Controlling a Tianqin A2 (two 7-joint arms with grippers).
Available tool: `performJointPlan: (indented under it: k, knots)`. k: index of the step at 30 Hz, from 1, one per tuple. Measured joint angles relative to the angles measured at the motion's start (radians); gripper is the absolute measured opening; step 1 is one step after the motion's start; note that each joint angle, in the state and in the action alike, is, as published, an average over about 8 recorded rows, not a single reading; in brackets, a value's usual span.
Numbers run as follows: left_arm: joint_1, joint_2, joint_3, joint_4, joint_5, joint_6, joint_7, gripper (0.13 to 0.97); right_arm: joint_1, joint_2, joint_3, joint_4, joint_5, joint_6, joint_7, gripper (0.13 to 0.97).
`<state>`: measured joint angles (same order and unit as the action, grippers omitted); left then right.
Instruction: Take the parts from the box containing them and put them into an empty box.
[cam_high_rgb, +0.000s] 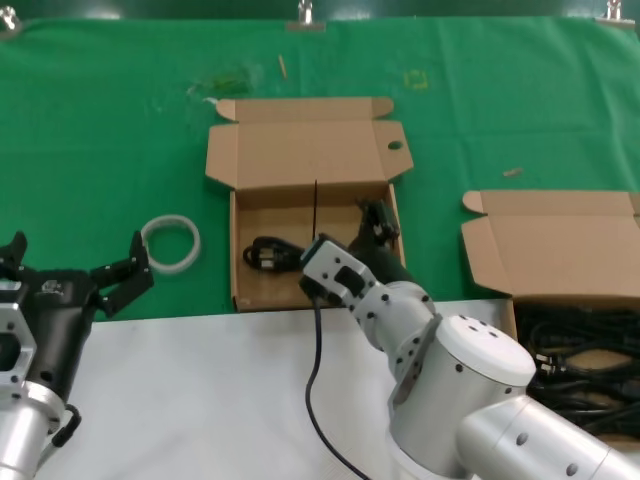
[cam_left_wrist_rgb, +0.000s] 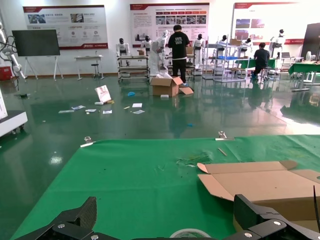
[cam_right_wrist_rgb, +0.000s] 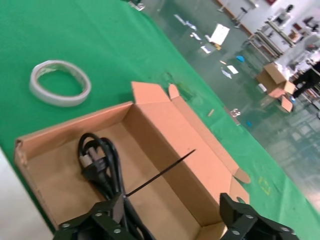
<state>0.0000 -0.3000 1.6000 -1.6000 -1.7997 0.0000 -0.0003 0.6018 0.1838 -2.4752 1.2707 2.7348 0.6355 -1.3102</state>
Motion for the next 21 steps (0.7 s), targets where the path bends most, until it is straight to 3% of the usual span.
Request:
performJointPlan:
  k: [12, 21]
  knots:
    - [0.000, 0.000, 0.000, 0.000, 0.000, 0.000, 0.000, 0.966, -0.081, 0.000, 0.118, 0.044, -0.126, -0.085, 0.177, 0.797]
    - [0.000, 0.000, 0.000, 0.000, 0.000, 0.000, 0.000, 0.966, -0.155, 0.000, 0.224, 0.084, -0.240, -0.163, 0.336, 0.913]
